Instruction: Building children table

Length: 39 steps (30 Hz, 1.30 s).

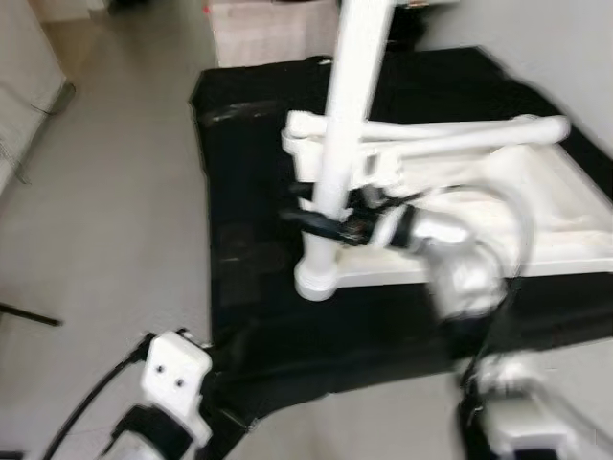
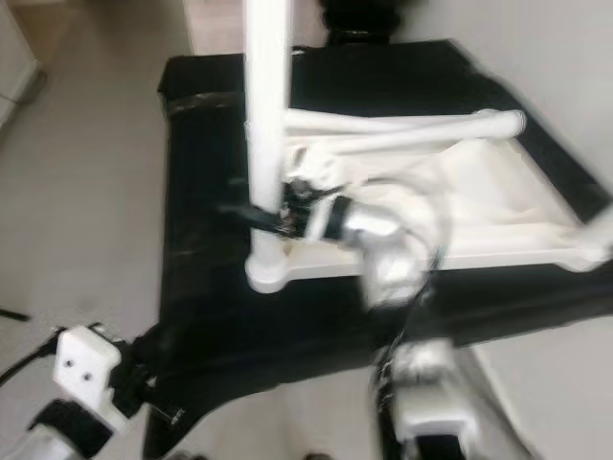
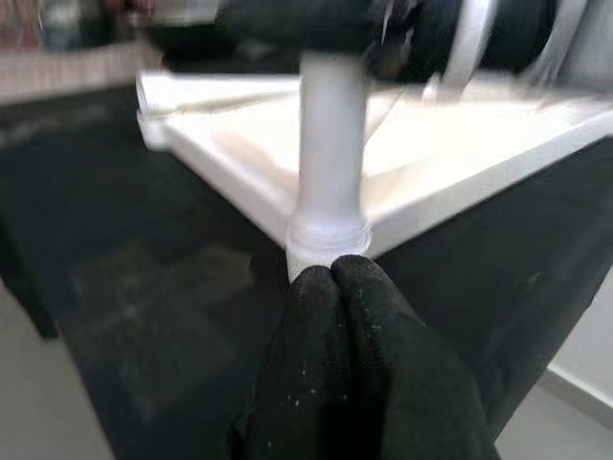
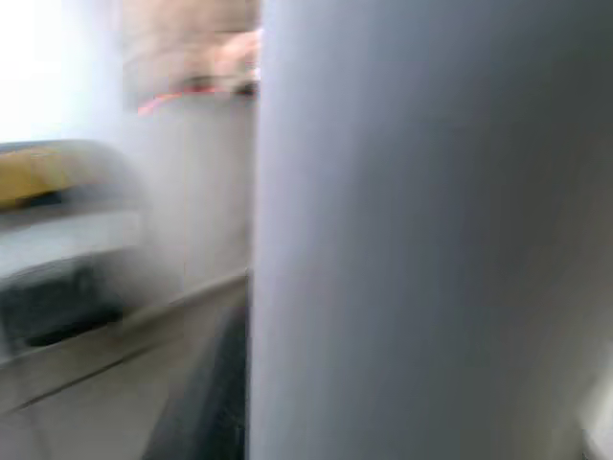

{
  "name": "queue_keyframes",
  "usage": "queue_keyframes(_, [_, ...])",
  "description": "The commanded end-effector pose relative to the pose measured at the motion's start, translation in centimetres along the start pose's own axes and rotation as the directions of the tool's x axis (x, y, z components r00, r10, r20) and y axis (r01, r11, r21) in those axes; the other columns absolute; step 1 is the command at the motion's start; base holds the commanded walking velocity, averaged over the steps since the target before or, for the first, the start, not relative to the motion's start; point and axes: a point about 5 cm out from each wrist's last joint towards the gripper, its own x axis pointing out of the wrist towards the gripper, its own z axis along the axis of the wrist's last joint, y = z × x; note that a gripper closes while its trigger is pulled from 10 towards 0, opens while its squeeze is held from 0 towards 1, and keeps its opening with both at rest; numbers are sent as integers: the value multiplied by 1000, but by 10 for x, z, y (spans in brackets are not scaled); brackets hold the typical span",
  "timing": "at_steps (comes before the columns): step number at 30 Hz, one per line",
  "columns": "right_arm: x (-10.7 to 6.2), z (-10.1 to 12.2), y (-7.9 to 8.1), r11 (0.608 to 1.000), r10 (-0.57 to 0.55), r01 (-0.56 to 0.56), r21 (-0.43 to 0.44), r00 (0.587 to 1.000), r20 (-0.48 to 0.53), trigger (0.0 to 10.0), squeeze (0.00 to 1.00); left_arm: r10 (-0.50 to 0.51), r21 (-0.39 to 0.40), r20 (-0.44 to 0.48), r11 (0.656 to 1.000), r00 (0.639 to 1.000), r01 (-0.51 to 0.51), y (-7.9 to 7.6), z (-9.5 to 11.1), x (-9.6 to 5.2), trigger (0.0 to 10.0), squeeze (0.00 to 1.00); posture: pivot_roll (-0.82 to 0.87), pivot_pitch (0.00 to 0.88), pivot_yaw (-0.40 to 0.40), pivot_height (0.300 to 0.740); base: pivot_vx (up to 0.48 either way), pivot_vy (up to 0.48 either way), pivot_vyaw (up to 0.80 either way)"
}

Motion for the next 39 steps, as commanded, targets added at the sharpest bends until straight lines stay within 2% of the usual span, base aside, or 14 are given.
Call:
queue_keyframes(1, [-28,-32,-6,951,-307,288,-115,930,-205,0,0,-1,3,-26,1000,1000,1,3,-3,-3,10000,0,97,202,-5,740,0,0,0])
queue_keyframes(8, [-16,-29,22,987,-156,148,-59,973,-169,0,0,-14,5,-27,1000,1000,14,4,-5,1,10000,0,108,165,-20,740,0,0,0])
queue_keyframes(9, [-8,-28,29,997,-78,73,-37,985,-156,2706,0,-9,5,-24,1000,1000,9,4,-6,2,10000,0,102,167,-21,740,0,0,0])
queue_keyframes(10, [-8,-28,29,997,-78,73,-37,985,-156,2706,0,-9,5,-24,1000,1000,9,4,-6,2,10000,0,102,167,-21,740,0,0,0])
queue_keyframes(11, [-5,-26,30,999,-43,39,-29,986,-158,10000,0,0,7,-20,1000,1000,0,4,-5,3,10000,0,101,175,-28,740,0,0,0])
queue_keyframes(16, [-6,-18,33,1000,-29,28,-4,987,-159,10000,0,12,9,-12,1000,1000,-12,4,-4,3,10000,0,97,175,-36,740,0,0,0])
queue_keyframes(17, [-3,-10,33,996,47,-37,81,991,-127,10000,1000,8,3,-6,1000,1000,-8,3,-4,6,10000,0,61,189,-49,740,0,0,0])
queue_keyframes(22, [2,-2,30,990,106,-97,105,991,-77,10000,1000,5,0,-3,1000,1000,-5,2,-3,7,10000,0,58,196,-48,740,0,0,0])
queue_keyframes(23, [4,6,31,953,289,-286,100,957,-15,10000,1000,6,0,-1,1000,1000,-6,2,-3,7,10000,0,66,194,-42,740,0,0,0])
queue_keyframes(24, [4,6,31,953,289,-286,100,957,-15,10000,1000,6,0,-1,1000,1000,-6,2,-3,7,10000,0,66,194,-42,740,0,0,0])
queue_keyframes(27, [3,11,25,800,600,-600,-13,800,14,10000,980,6,-1,1,1000,1000,-6,1,-2,6,10000,0,75,198,-39,740,0,0,0])
queue_keyframes(28, [3,11,25,800,600,-600,-13,800,14,10000,980,6,-1,1,1000,1000,-6,1,-2,6,10000,0,75,198,-39,740,0,0,0])
queue_keyframes(29, [6,10,16,745,666,-666,-18,746,-5,10000,0,6,-1,1,1000,1000,-6,0,-2,6,10000,0,83,202,-39,740,0,0,0])
queue_keyframes(39, [26,13,-11,667,745,-745,30,666,-42,10000,0,8,4,-4,1000,1000,-8,-3,0,2,10000,0,110,218,-38,740,0,0,0])
